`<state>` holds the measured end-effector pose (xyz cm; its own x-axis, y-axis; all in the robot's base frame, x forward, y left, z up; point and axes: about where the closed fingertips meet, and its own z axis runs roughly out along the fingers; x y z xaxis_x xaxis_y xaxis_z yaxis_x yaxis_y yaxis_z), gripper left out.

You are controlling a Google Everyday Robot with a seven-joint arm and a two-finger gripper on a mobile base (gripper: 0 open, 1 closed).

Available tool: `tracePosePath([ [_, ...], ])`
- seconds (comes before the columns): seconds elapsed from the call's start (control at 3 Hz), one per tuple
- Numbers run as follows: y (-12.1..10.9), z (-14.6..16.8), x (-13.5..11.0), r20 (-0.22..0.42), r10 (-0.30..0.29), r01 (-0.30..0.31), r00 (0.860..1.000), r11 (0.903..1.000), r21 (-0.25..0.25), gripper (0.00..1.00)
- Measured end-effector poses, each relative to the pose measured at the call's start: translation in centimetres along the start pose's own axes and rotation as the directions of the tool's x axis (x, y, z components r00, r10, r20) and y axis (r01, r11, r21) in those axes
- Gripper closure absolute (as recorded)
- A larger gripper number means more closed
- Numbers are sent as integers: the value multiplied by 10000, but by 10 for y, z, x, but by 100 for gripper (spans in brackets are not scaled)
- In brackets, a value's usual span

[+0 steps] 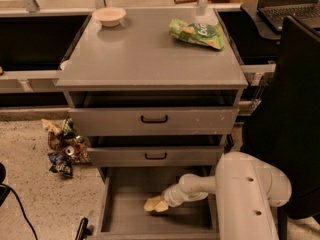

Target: Place sponge into bottom drawer

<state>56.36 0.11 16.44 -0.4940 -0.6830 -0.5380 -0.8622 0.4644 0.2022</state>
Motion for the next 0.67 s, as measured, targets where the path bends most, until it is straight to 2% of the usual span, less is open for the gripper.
tracePosePath([
  [0.33, -2, -9, 3, 289, 129, -128, 9995, 9999, -44, 0],
  [0.67, -4, -31, 7, 584, 211, -209, 9981, 9998, -39, 0],
])
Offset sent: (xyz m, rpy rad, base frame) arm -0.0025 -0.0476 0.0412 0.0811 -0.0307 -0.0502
